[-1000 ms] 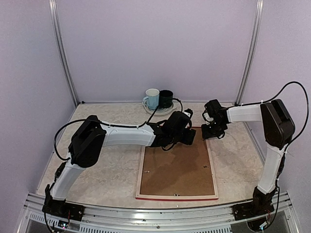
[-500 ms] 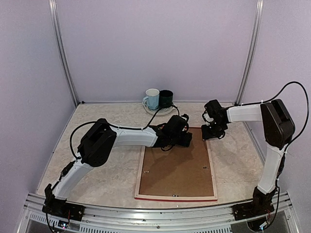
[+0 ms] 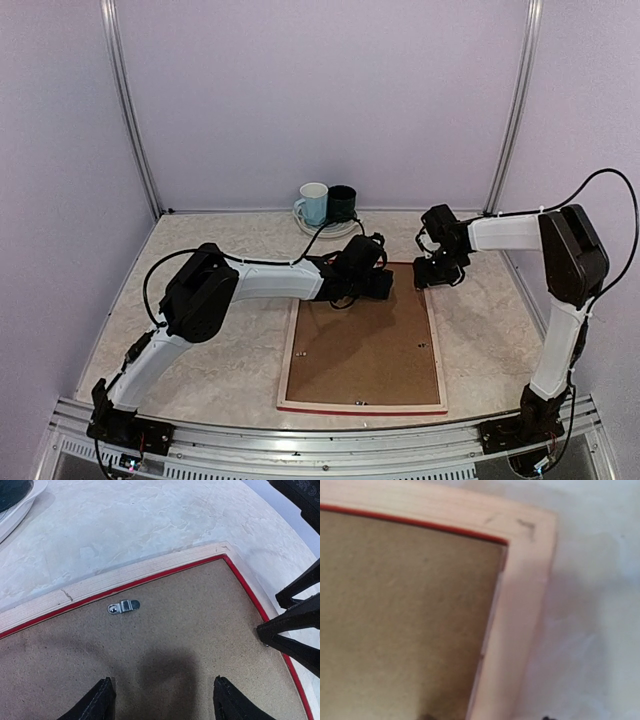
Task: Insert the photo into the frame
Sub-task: Press the fastener onto the backboard.
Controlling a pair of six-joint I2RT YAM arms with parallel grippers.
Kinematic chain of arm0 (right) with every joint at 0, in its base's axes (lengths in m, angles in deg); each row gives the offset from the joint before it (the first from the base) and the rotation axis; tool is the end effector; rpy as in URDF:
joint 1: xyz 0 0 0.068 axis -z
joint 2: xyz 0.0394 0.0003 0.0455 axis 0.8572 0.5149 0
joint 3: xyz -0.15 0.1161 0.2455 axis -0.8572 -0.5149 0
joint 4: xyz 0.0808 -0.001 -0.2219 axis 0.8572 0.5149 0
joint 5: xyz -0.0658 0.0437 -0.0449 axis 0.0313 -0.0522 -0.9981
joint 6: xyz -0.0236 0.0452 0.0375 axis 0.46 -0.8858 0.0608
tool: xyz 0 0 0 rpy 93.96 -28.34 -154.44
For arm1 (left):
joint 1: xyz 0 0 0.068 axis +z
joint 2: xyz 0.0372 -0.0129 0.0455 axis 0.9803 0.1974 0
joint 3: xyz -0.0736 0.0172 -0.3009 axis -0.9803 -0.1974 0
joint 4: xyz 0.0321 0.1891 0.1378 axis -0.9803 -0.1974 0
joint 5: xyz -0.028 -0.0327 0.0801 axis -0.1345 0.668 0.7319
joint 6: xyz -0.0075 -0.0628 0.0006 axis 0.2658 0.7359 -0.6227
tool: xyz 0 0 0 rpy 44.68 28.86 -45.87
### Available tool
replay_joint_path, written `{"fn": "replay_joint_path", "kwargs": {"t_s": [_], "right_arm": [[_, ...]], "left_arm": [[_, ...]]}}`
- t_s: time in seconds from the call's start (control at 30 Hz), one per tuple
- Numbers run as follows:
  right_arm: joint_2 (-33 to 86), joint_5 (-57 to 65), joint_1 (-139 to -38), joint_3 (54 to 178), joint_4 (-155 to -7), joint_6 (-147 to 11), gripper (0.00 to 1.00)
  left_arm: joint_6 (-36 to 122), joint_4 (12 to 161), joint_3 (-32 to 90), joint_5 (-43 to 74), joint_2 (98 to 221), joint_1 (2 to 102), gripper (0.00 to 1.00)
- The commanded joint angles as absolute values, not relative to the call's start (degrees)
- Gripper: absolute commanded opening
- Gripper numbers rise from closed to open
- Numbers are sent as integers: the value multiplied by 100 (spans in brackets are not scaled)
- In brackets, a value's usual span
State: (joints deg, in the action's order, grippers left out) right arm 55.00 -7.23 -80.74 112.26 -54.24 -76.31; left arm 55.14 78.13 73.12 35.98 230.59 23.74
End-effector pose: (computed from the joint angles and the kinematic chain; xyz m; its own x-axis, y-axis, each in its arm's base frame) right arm 0.3551 0.1382 0.2038 -0.9022 -0.0830 -0.4233 -0.1158 0.9919 0.0525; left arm 0.3469 -0.4754 0.1495 -0.5973 0.1597 -0.7860 0.5044 0.8367 -0.2133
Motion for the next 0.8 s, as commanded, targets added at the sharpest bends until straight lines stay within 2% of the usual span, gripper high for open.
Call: {"fn": "replay_joint_path", "kwargs": {"t_s": [0.0,0.27,0.5,0.63,0.77], "right_arm": [[5514,-462,-8063,11355,-5288,-7757,52],[5530,-543,-8035,11130,-5412,-7804,49],[5455,-575,-7927,10857,-5512,-7850,40],[5386,-674,-7914,10813,-5522,-7876,31],[5385,-783,-7913,10825,-5507,-7901,28]], "left_arm": [[5639,7326,7334,3671,23296,2438,68],[5696,7342,7269,3708,23267,2439,67],[5706,7349,7218,3765,23224,2439,67],[5718,7335,7204,3791,23223,2445,67],[5749,7343,7167,3817,23198,2439,67]]}}
